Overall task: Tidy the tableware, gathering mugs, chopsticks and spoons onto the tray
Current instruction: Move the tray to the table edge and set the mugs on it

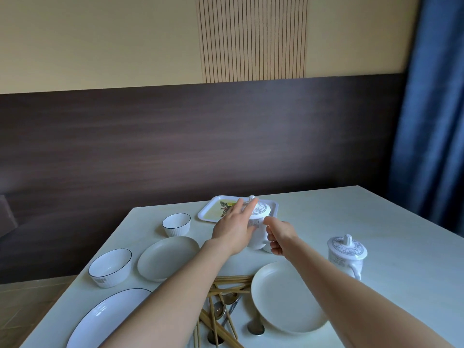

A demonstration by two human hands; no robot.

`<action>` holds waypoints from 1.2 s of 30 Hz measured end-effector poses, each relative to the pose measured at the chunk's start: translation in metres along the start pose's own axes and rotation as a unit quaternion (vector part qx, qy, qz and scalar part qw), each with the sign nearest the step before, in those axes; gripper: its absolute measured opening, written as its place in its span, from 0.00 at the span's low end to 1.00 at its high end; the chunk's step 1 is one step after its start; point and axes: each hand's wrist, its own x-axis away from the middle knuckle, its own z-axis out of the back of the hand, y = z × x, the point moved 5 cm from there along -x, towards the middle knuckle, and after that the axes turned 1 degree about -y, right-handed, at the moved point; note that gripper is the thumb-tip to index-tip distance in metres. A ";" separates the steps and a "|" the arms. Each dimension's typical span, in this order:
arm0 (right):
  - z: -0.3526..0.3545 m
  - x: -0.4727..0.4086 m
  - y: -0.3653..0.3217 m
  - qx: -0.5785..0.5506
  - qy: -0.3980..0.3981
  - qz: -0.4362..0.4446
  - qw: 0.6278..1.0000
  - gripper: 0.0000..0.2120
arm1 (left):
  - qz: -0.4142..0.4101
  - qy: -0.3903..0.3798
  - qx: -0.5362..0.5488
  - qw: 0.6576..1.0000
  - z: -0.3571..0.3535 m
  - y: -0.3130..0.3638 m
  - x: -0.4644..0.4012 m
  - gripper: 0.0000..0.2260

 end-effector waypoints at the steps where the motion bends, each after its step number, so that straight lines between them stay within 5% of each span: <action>1: 0.006 0.000 -0.004 -0.003 0.006 0.004 1.000 0.14 | 0.000 0.005 0.014 1.000 0.001 0.005 -0.002 0.28; 9: 0.072 0.000 -0.027 -0.018 0.073 0.022 0.997 0.16 | 0.093 0.015 0.138 0.986 -0.008 0.043 -0.024 0.29; 12: 0.099 -0.002 -0.031 -0.022 0.099 0.024 0.995 0.16 | 0.167 -0.065 0.153 0.972 -0.028 0.059 -0.029 0.21; 16: 0.131 -0.007 -0.031 -0.031 0.126 0.024 0.991 0.16 | 0.199 -0.201 0.226 0.932 -0.073 0.098 -0.023 0.18; 21: 0.168 -0.018 -0.026 -0.036 0.152 0.020 0.988 0.16 | 0.235 -0.267 0.330 0.875 -0.131 0.147 -0.010 0.13; 31: 0.230 -0.049 -0.005 -0.023 0.199 -0.012 0.980 0.14 | 0.300 -0.225 0.455 0.808 -0.186 0.188 -0.014 0.11; 36: 0.246 -0.062 0.024 -0.036 0.202 -0.036 0.978 0.15 | 0.335 -0.252 0.535 0.734 -0.213 0.194 -0.020 0.14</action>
